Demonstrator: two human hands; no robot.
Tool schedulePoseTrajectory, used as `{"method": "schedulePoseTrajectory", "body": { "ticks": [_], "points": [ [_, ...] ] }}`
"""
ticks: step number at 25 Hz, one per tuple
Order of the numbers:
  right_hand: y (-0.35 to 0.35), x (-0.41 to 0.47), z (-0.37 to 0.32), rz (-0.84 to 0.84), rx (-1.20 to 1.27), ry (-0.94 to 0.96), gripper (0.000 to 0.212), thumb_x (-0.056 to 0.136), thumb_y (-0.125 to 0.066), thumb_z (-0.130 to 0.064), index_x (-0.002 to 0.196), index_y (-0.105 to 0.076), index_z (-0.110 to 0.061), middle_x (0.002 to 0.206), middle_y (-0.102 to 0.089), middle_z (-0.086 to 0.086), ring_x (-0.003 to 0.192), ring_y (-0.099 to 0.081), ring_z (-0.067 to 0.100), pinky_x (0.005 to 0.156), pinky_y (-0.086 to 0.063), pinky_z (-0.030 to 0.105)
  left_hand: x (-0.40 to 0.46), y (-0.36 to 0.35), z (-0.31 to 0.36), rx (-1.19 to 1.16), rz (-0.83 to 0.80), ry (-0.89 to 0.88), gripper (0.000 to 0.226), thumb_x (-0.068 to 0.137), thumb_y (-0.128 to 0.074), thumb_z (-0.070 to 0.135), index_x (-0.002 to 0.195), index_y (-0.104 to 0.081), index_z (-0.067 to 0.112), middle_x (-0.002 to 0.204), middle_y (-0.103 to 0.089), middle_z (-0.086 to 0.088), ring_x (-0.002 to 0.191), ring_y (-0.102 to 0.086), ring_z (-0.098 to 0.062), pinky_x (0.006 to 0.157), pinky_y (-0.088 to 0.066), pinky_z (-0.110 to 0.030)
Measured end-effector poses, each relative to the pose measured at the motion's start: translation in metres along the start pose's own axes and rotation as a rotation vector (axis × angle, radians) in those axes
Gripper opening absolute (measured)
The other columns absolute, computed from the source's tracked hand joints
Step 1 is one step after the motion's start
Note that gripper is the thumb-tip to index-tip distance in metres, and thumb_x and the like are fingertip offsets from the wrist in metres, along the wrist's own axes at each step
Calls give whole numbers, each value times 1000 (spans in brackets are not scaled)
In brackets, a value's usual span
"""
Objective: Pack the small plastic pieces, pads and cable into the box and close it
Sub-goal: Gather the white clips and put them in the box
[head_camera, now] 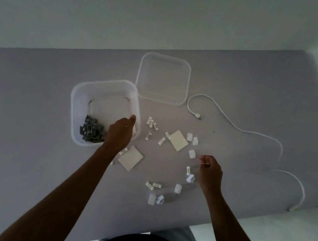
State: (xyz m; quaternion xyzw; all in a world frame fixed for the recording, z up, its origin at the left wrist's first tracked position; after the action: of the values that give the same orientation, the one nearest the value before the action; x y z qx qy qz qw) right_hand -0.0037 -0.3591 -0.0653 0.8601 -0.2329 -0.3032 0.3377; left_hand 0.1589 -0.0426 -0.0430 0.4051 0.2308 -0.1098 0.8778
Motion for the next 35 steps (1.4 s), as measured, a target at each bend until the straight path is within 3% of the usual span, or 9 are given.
{"method": "schedulePoseTrajectory", "body": {
  "ticks": [3, 7, 13, 16, 21, 24, 29, 32, 35],
  "points": [
    [1, -8, 16, -23, -18, 21, 22, 87, -62, -6, 109, -63, -3, 108, -67, 14, 94, -60, 23, 77, -43, 22, -20, -1, 16, -4, 146, -23, 45, 98, -44, 42, 125, -57, 8, 123, -61, -18, 112, -57, -34, 96, -43, -45],
    [-20, -27, 28, -130, -105, 144, 36, 81, -76, -28, 111, -58, -15, 102, -58, 1, 87, -59, 16, 67, -51, 20, -57, -28, 71, 126, 322, -312, 27, 92, -56, 34, 111, -60, 15, 112, -63, -8, 106, -56, -27, 93, -42, -44],
    [-19, -26, 39, -91, -170, 164, 18, 85, -69, -14, 102, -62, -13, 100, -64, 6, 89, -64, 19, 72, -45, 18, -68, -130, 110, 154, -26, -471, 19, 90, -59, 28, 104, -62, 17, 98, -70, -4, 88, -66, -23, 79, -54, -37],
    [-1, -7, 39, -72, 132, 71, 11, 83, -70, -17, 93, -67, -15, 87, -67, -2, 78, -63, 12, 70, -48, 18, -61, -169, 112, 257, -87, -389, 25, 91, -56, 36, 106, -63, 17, 103, -70, -8, 95, -67, -28, 82, -54, -38],
    [19, 27, 52, -102, 1062, -398, 22, 88, -43, 3, 80, -61, -5, 70, -59, 11, 69, -65, 27, 61, -53, 32, -52, -205, 119, 441, -66, -293, 45, 90, -55, 51, 116, -56, 14, 108, -65, -10, 98, -65, -33, 80, -51, -40],
    [33, 51, 43, -126, 928, -332, 23, 95, -48, -8, 74, -56, -5, 60, -57, 7, 60, -58, 22, 59, -51, 32, -50, -211, 120, 452, -41, -268, 36, 89, -60, 41, 114, -58, 15, 107, -67, -10, 96, -66, -33, 78, -52, -39],
    [19, 80, -5, -191, 233, 197, 20, 84, -74, -29, 89, -64, -12, 76, -63, -2, 64, -54, 7, 61, -45, 17, -41, -204, 102, -11, -121, -113, 13, 84, -68, 21, 94, -69, 12, 82, -71, -6, 75, -68, -21, 71, -57, -32],
    [0, 91, -27, -257, 115, 319, 32, 81, -76, -32, 101, -63, -11, 82, -59, -1, 68, -52, 10, 62, -42, 21, -38, -202, 86, -610, -287, 220, 20, 92, -54, 7, 101, -71, 1, 82, -70, -11, 73, -68, -22, 65, -57, -30],
    [-20, 97, -29, -332, -70, 345, 38, 81, -75, -32, 109, -60, -10, 101, -59, 7, 86, -57, 20, 73, -45, 29, -41, -192, 88, -1098, -406, 424, 30, 83, -38, -4, 89, -67, -2, 81, -66, -13, 74, -63, -24, 63, -52, -31]
  ]
}}
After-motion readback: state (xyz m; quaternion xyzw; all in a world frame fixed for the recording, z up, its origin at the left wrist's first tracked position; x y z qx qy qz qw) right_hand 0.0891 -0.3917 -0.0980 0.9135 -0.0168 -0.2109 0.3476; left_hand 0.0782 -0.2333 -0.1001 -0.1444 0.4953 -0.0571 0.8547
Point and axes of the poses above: each hand's wrist, its own x-axis towards the middle knuckle, its own y-axis out of the back of the hand, z = x × y, the point moved 8 cm from there along x, towards the middle knuckle
